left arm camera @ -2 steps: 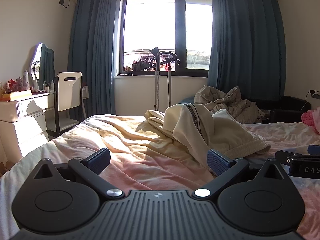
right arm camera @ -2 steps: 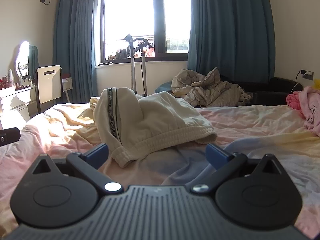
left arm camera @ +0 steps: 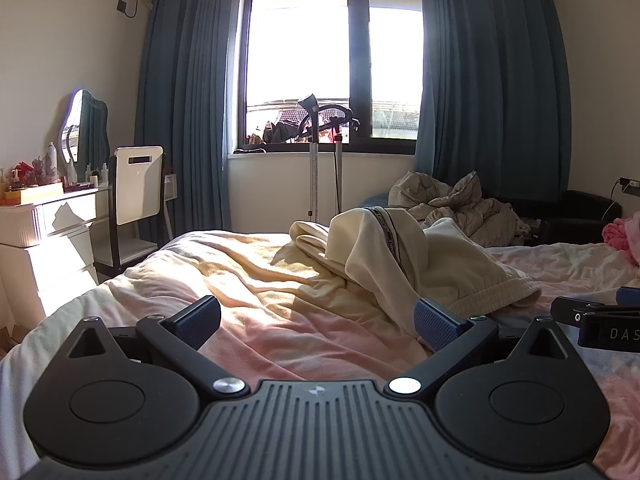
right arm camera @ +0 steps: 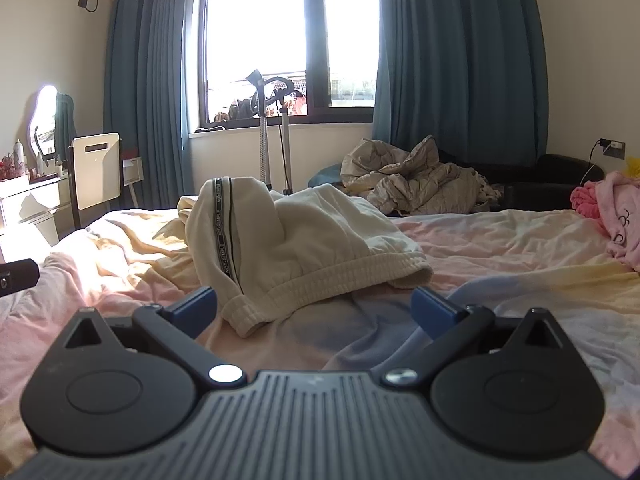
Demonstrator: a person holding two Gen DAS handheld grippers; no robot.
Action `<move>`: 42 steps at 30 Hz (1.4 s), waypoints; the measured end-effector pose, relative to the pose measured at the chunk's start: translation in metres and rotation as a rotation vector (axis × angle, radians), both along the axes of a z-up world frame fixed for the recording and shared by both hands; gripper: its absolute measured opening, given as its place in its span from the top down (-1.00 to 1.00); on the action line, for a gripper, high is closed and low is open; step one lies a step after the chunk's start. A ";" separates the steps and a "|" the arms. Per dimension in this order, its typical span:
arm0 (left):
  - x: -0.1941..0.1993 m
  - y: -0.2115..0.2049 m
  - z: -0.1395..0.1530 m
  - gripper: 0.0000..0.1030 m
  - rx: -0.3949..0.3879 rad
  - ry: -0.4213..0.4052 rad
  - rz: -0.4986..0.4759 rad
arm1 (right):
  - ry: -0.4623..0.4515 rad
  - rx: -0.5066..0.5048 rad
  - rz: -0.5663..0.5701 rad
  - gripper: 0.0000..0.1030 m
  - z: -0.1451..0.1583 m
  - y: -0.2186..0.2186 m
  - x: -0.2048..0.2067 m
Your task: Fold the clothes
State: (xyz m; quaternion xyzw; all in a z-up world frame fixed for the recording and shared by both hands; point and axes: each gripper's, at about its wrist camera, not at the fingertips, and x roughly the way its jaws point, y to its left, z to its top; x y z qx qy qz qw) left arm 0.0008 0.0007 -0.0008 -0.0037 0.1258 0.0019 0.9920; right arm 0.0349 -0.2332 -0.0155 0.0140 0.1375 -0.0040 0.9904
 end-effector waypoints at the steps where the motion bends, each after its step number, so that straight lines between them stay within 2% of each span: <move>1: 0.001 0.000 -0.001 -1.00 0.002 0.002 0.000 | 0.002 0.007 -0.001 -1.00 0.000 -0.001 0.000; 19: 0.000 -0.002 -0.004 -1.00 0.007 -0.005 -0.024 | 0.030 0.077 -0.009 -1.00 -0.001 -0.008 0.003; 39: -0.002 -0.001 -0.006 -1.00 0.002 -0.001 -0.030 | 0.023 0.074 -0.008 -1.00 0.002 -0.007 0.004; 42: -0.006 0.000 -0.004 -1.00 0.001 -0.028 -0.023 | 0.025 0.068 -0.005 -1.00 0.001 -0.006 0.004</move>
